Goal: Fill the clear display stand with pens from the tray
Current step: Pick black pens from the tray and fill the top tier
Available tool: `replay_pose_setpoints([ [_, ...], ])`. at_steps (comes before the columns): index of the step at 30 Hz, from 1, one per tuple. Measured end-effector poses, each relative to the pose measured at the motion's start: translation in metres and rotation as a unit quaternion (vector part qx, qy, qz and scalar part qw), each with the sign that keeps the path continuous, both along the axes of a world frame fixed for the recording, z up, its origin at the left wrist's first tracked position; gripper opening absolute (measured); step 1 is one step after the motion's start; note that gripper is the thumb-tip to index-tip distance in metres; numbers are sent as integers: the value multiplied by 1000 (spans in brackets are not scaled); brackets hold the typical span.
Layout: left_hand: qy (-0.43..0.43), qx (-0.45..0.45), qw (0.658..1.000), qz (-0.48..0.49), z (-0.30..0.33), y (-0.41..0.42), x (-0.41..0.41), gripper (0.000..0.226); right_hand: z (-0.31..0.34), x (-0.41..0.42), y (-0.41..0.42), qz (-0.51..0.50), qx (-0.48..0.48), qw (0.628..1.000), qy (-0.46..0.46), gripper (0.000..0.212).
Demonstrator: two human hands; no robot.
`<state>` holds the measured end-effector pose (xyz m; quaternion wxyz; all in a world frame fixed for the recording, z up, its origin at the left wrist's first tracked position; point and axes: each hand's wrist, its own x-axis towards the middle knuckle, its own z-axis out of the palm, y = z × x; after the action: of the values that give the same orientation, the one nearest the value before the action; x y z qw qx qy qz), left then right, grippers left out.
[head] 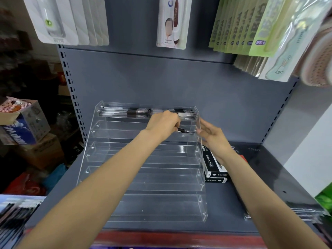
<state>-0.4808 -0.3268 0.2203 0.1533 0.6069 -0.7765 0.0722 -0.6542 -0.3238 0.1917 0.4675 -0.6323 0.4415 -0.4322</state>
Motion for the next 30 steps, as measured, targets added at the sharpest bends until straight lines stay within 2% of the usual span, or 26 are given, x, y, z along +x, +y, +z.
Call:
replay_pose_setpoints([
  [6,-17,-3,1000,-6,2,6,16,26,3,-2,3,9,10,1000,-2,48],
  [12,8,47,998,31,4,10,42,10,0,-5,2,0,19,1000,-6,48],
  [16,20,65,997,28,12,9,43,12,1,-4,1,1,23,1000,1,49],
  [20,-12,103,994,20,14,5,39,11,1,-5,2,-3,24,1000,4,49],
  [27,-121,10,992,47,9,2,25,18,0,-3,3,-18,24,999,-12,47],
  [30,-114,2,992,48,8,2,25,16,-1,-3,2,-25,17,1000,-10,46],
])
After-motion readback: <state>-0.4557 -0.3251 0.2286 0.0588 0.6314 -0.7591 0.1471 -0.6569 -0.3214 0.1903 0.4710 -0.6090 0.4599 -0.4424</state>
